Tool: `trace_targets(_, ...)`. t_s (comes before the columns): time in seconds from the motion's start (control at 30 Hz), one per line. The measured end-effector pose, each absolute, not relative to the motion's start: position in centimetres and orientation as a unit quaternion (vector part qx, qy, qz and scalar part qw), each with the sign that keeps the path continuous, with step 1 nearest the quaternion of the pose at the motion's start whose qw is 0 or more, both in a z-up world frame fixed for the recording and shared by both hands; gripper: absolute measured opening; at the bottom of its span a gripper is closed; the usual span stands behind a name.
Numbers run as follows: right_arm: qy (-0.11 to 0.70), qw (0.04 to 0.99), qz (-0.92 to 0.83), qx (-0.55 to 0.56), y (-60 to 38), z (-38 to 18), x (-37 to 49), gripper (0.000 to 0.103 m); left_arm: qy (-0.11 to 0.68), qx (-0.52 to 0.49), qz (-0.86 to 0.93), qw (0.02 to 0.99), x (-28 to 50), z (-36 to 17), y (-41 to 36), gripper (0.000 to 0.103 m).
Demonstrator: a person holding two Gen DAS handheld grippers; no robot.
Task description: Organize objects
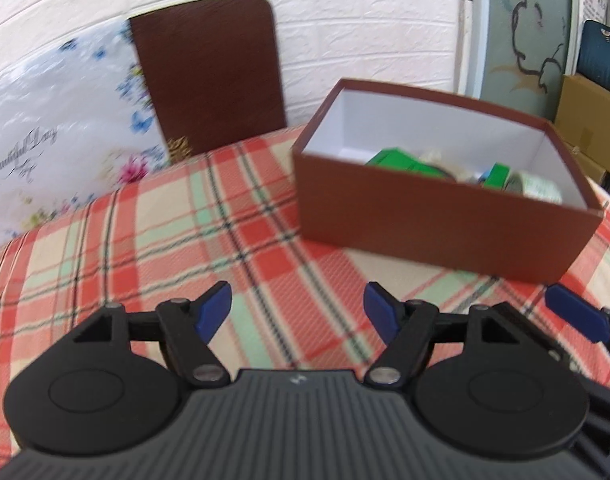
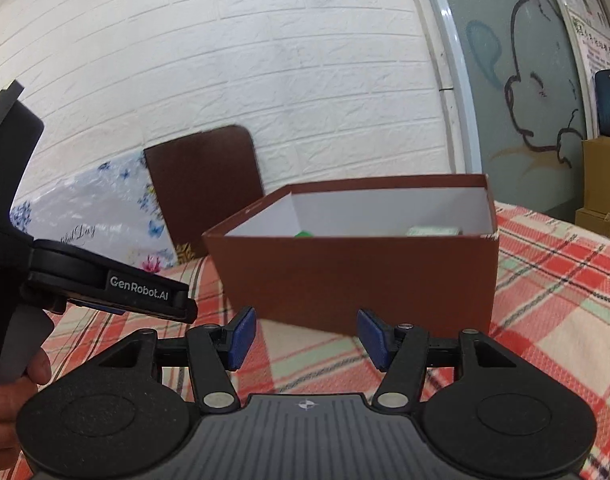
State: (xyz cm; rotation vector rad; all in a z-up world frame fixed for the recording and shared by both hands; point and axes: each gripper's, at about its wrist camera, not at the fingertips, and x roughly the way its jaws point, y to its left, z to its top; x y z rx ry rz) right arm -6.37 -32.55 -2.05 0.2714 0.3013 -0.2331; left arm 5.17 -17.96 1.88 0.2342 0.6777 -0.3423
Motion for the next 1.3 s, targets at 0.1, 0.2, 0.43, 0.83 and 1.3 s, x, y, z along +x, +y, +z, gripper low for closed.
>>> trace_targets(0.1,0.149,0.974,-0.110,0.131,-31.7,-1.6,-6.9,0.058,0.334,0.112,-0.154,0.923,4.6,1.6,-16.6,0.081)
trace_targets(0.2,0.139,0.976,-0.105,0.128,-31.1,-0.7,-7.4,0.059,0.337,0.100,-0.143,0.925,4.1,1.5,-15.1,0.083)
trace_targets(0.43,0.092,0.982,-0.109,0.124,-29.6,2.4,-8.9,0.078,0.319,0.085,-0.120,0.936,2.5,2.7,-12.6,0.096)
trace_targets(0.83,0.080,0.984,-0.117,0.112,-28.3,3.0,-9.7,0.101,0.282,0.079,-0.114,0.949,0.0,4.2,-10.3,0.103)
trace_targets(1.3,0.071,0.985,-0.130,0.090,-28.2,3.3,-10.4,0.101,0.269,0.078,-0.092,0.955,-0.9,4.6,-9.3,0.103)
